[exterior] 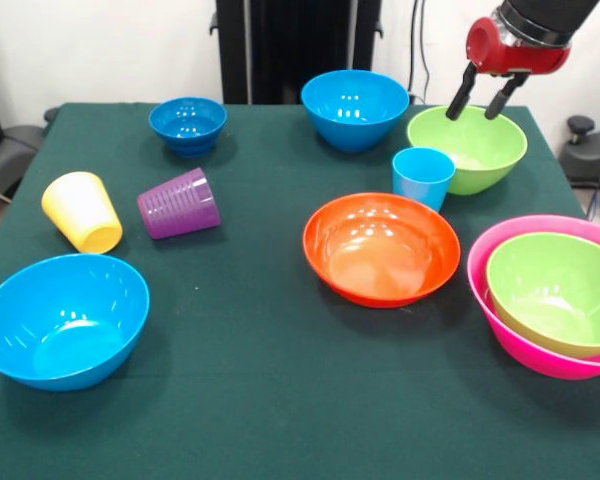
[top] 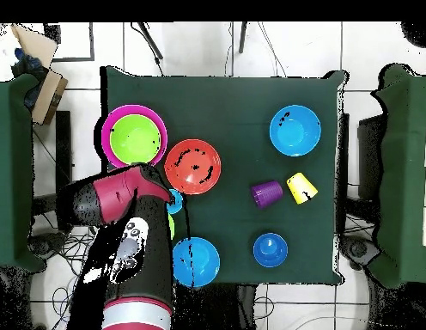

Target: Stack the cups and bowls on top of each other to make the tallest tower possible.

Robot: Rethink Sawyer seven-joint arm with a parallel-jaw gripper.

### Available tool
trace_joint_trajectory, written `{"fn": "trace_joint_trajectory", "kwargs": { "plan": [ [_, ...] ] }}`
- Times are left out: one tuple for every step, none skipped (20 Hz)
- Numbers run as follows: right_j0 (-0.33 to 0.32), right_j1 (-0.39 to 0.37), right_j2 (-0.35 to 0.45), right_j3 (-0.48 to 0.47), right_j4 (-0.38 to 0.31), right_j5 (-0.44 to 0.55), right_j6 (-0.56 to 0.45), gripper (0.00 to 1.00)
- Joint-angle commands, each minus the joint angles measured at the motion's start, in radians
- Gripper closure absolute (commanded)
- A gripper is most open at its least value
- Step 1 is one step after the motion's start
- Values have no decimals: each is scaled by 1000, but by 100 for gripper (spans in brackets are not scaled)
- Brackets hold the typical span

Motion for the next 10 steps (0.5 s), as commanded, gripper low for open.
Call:
{"fn": "trace_joint_trajectory", "kwargs": {
  "plan": [
    [8,37,38,-20,6,4,136,0],
    [8,37,38,-19,6,2,136,0],
    [7,36,39,-18,6,2,135,0],
    [7,36,39,-18,7,3,135,0],
    [6,35,39,-17,8,4,135,0],
    [4,36,41,-19,11,6,135,0],
    [3,36,43,-21,12,7,133,0],
    [-1,38,46,-22,14,7,130,0],
    [-2,38,47,-23,15,7,129,0],
    [-4,39,48,-23,16,7,128,0]
  ]
}}
